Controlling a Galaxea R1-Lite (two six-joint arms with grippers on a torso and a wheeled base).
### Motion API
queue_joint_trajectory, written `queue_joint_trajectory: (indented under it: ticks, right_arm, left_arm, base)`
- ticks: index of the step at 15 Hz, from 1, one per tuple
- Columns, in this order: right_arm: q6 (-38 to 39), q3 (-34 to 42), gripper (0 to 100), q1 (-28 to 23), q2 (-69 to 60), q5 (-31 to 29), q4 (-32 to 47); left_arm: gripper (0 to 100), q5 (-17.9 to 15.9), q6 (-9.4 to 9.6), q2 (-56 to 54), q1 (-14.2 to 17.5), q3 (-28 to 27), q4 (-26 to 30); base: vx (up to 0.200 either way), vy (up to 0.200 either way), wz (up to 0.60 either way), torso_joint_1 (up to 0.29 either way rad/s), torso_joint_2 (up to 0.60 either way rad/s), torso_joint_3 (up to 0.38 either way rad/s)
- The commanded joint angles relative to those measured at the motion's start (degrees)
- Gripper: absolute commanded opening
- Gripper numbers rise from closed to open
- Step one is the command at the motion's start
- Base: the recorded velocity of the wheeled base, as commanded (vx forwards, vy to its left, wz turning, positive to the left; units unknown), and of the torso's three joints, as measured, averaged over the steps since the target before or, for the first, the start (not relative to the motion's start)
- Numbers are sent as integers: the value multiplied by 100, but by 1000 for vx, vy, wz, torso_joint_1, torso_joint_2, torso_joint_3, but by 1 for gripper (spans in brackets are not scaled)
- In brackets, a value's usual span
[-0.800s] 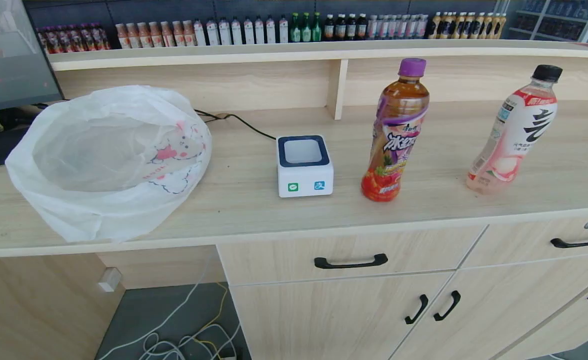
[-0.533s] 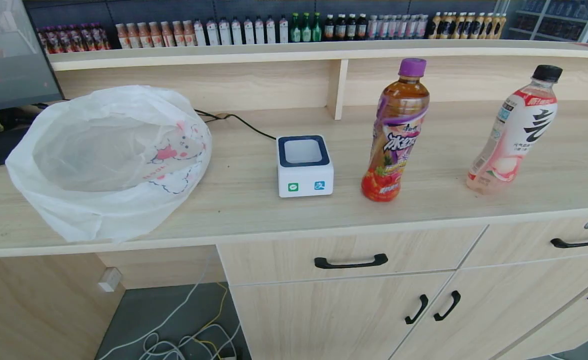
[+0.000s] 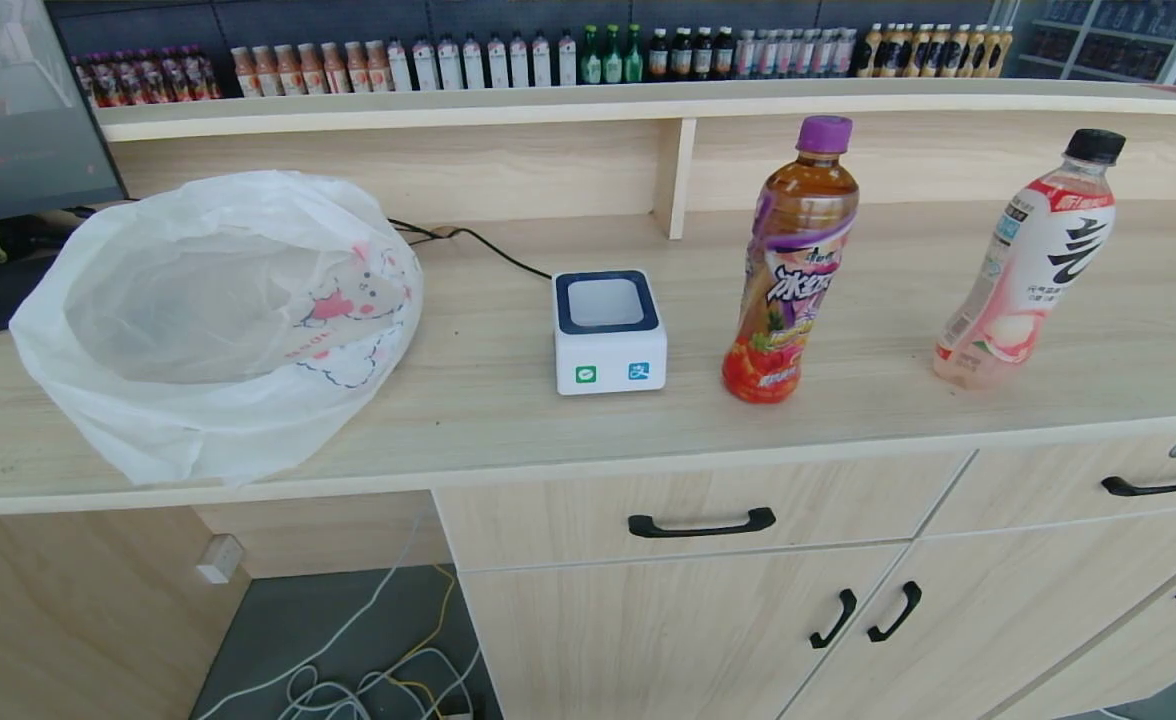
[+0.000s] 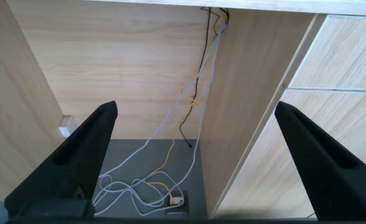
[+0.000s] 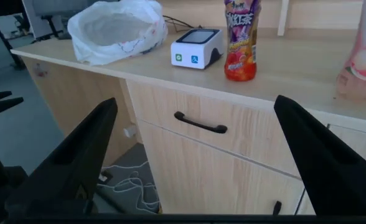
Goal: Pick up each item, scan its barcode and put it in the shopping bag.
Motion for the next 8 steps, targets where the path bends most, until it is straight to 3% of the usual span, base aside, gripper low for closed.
queue_joint_trajectory:
  ticks: [1,8]
  right_arm:
    - [-5,100,100,178,258,4,-34]
    - [-1033,144,100,266,1136,4,-421]
  left_arm:
    - [100,0,0,-1,0,0,-1]
    - [100,0,0,-1,0,0,-1]
  base:
    - [0,0,0,0,0,0]
    - [0,0,0,0,0,0]
